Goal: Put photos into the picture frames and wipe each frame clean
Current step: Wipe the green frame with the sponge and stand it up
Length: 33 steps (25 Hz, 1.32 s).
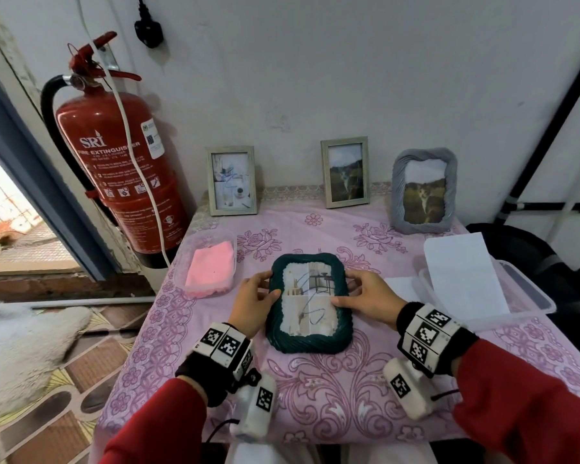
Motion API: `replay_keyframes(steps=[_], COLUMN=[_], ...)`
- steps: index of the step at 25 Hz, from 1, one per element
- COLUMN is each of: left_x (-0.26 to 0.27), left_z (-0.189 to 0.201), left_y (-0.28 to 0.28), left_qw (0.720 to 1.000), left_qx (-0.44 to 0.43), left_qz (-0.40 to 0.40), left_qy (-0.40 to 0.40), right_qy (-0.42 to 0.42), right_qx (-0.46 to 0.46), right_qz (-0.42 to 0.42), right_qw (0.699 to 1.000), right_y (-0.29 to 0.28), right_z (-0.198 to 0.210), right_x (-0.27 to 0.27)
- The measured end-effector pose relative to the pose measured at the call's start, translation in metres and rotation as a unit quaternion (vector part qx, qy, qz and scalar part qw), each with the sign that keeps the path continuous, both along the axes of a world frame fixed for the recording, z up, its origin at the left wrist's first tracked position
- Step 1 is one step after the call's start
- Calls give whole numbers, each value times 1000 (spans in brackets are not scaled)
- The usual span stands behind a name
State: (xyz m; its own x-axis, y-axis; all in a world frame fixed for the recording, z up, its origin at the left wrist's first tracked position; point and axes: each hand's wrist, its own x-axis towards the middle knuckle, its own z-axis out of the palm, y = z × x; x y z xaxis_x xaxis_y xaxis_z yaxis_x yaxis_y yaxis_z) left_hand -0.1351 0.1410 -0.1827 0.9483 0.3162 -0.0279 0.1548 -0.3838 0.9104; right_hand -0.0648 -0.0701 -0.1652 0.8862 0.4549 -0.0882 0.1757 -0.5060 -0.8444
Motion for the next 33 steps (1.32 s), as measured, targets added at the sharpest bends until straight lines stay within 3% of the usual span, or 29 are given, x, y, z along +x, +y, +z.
replay_keyframes(steps=[2, 9, 16, 20, 25, 28, 33], left_x=[3, 5, 15, 26, 31, 35, 36], left_z=[-1, 3, 33, 40, 32, 34, 35], left_y=[2, 3, 38, 93, 122, 123, 123], left_qw=[998, 996, 988, 969, 928, 902, 906], left_qx=[60, 84, 105, 235, 335, 392, 405], left_qz=[0, 1, 54, 71, -16, -46, -2], left_qy=[11, 37, -100, -19, 161, 176, 123], right_qy=[12, -6, -4, -13, -16, -17, -20], right_qx=[-20, -59, -71, -77, -75, -71, -78], right_qz=[5, -10, -23, -18, -13, -14, -11], right_qw=[1000, 998, 997, 997, 997, 997, 997], right_y=[1, 2, 0, 0, 1, -1, 0], right_z=[-2, -6, -9, -9, -8, -8, -7], right_x=[3, 9, 11, 11, 12, 12, 11])
